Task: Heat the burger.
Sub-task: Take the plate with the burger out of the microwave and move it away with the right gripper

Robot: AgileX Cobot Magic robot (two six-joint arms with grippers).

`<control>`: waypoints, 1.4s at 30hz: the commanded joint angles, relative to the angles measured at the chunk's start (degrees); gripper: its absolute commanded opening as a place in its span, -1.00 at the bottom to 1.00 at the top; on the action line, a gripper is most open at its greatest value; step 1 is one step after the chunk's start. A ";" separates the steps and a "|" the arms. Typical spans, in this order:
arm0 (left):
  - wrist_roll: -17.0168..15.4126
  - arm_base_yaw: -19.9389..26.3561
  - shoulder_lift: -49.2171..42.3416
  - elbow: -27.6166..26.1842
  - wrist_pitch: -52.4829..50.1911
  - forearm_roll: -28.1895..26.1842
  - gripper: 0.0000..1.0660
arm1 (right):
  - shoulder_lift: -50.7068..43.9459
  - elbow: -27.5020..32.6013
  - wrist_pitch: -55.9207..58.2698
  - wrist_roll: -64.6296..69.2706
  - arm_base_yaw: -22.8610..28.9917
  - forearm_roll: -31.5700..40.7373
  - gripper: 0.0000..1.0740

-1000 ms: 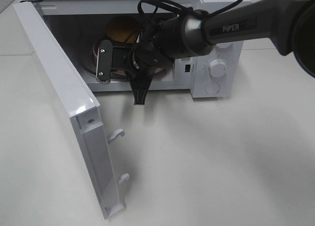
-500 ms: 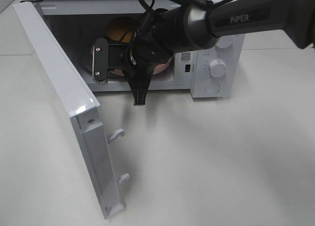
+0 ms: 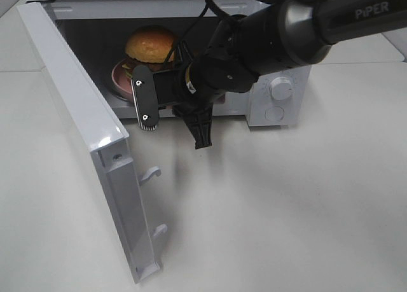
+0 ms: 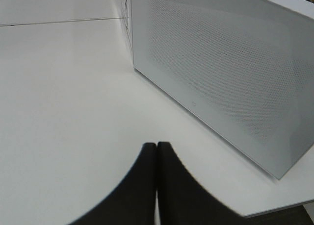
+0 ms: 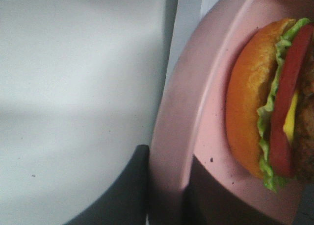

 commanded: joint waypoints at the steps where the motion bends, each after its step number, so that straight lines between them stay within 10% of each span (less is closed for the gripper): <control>1: 0.00 -0.06 -0.40 0.11 -0.46 0.06 -1.00 | -4.53 3.95 -4.18 -3.15 -0.29 -1.38 -1.00; 42: 0.00 -0.06 -0.40 0.11 -0.46 0.06 -1.00 | -33.92 40.05 -7.51 -9.51 -0.29 -1.83 -1.00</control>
